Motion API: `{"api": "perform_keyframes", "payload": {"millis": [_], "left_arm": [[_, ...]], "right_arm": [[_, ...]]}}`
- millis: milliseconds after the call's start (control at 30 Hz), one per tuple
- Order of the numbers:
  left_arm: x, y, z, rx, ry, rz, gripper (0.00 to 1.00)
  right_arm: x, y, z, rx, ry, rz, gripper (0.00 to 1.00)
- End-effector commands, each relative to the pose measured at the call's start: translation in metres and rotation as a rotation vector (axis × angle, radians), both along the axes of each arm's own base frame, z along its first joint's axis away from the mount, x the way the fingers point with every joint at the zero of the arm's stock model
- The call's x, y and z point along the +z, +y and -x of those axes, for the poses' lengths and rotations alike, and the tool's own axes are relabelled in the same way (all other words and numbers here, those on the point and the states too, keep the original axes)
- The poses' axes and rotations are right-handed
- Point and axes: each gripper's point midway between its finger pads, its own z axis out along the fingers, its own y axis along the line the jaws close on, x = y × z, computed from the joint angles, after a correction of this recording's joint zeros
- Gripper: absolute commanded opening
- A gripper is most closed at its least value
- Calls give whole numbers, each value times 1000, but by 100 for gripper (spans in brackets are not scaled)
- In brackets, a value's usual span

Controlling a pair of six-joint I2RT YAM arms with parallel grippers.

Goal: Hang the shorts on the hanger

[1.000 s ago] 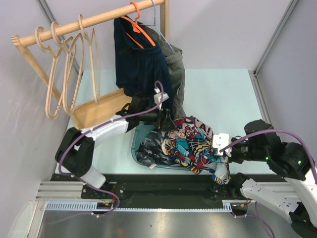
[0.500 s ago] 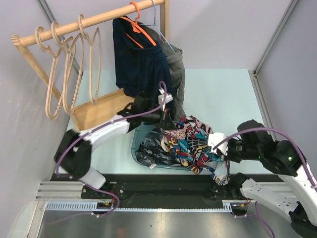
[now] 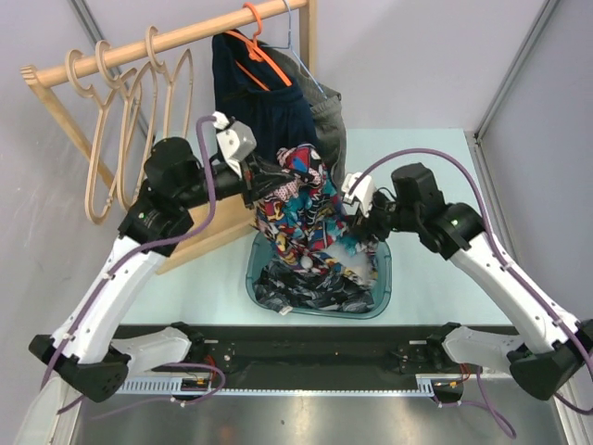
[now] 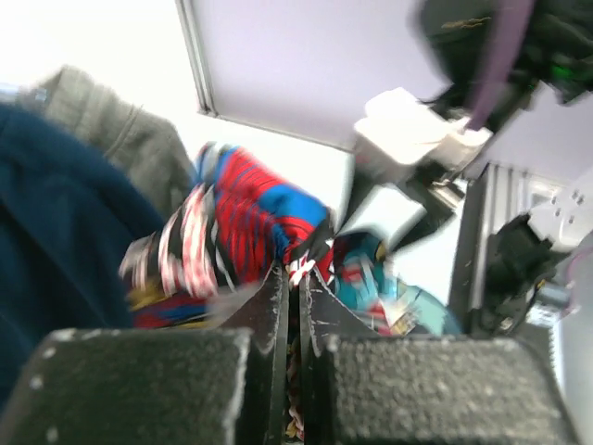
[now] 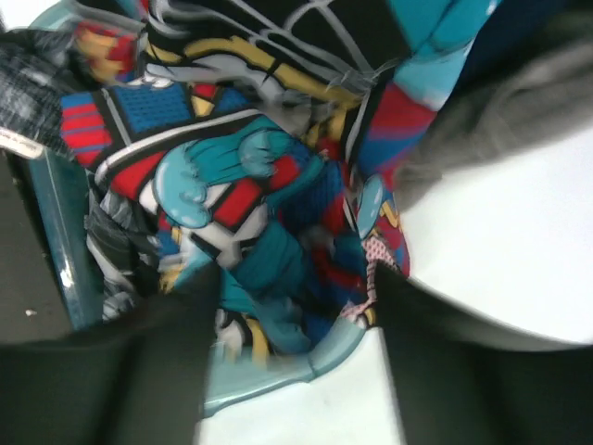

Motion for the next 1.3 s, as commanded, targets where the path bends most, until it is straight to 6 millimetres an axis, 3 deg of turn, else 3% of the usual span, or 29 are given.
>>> {"api": "perform_keyframes", "payload": {"millis": [0,33,67,100,133,167,200,233,267,300,333,367,400,433,500,533,567,633,833,900,967,1033,1267], "left_arm": [[-40,-12,19,-68,-89,-211,0],[-49,-20,28,-97,-91,-228,0],[-71,-19,26,-69,-74,-270,0],[-83,-21,28,-64,-90,-292,0],[-115,-31,36,-89,-79,-329,0],[-130,-30,30,-27,-89,-365,0],[-144,-37,37,-49,-88,-383,3],[-165,-52,54,-113,-92,-398,9],[-174,-60,61,-131,-102,-411,25],[-185,-74,68,-167,-110,-426,30],[-190,-88,87,-234,-123,-436,36],[-191,-94,92,-255,-120,-448,48],[-199,-96,100,-302,-76,-474,53],[-192,-97,93,-304,-58,-473,55],[-187,-84,100,-398,30,-446,58],[-178,-63,79,-348,64,-408,62],[-176,-51,72,-338,73,-395,71],[-182,-17,58,-296,85,-433,77],[-206,46,43,-85,55,-571,79],[-210,55,46,-65,93,-570,79],[-217,61,45,-42,132,-563,79],[-220,60,43,-34,114,-547,79],[-219,52,36,-7,15,-453,81]], "right_arm": [[17,15,8,73,51,-99,81],[5,4,16,55,125,-76,87],[4,-4,22,53,174,-102,98],[6,-22,16,-8,197,-125,100],[11,-31,32,3,226,-156,100],[12,-39,37,-7,232,-160,100],[8,-48,44,-29,258,-151,100],[11,-53,52,-26,246,-150,100],[9,-54,56,-25,255,-143,100],[7,-56,60,-26,264,-138,100],[5,-55,63,-22,282,-141,98],[4,-54,64,-21,293,-144,94],[4,-53,64,-18,297,-148,93],[5,-51,63,-14,305,-155,91],[2,-48,61,-4,321,-155,87],[0,-45,61,9,329,-153,85],[-4,-40,60,28,343,-144,81],[-8,-30,55,47,340,-134,77],[-22,32,41,136,291,-109,67],[-21,57,43,195,244,-115,70],[-35,70,37,206,229,-76,80],[-52,84,29,225,198,-25,82],[-111,78,12,211,287,116,76]]}}
